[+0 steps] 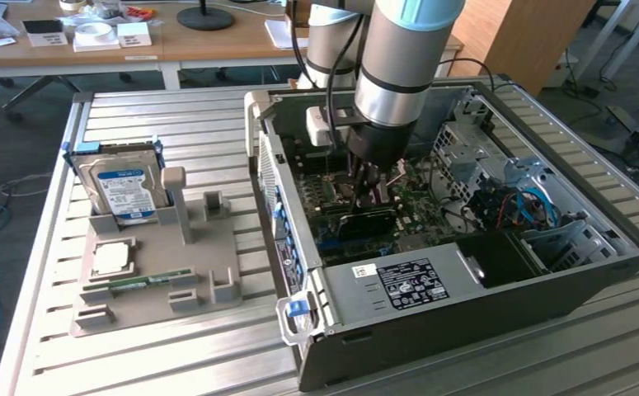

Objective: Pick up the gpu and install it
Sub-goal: 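Press down on the gpu until it lock into place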

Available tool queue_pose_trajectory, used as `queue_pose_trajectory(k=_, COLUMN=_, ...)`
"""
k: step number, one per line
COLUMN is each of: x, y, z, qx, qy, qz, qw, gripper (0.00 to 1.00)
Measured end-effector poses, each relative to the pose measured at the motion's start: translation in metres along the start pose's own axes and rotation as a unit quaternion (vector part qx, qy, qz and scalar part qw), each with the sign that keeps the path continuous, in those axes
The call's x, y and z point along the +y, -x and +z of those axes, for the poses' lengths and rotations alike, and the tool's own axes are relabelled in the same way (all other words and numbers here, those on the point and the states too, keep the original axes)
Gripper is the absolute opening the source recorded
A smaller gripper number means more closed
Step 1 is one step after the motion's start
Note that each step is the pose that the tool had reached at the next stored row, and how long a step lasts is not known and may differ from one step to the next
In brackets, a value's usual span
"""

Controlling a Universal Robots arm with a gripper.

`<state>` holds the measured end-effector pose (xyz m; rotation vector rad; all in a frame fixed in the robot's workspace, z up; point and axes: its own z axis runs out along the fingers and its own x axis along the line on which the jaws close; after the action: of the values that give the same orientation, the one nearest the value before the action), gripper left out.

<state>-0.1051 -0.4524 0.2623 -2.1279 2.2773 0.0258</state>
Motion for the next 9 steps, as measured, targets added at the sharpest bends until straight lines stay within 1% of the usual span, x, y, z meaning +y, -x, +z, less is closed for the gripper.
queue_pose_trajectory(k=9, x=0.0004, y=-0.0007, z=0.0002, qx=-0.0001, qy=-0.0001, qz=0.000, qw=1.0000, gripper=0.11)
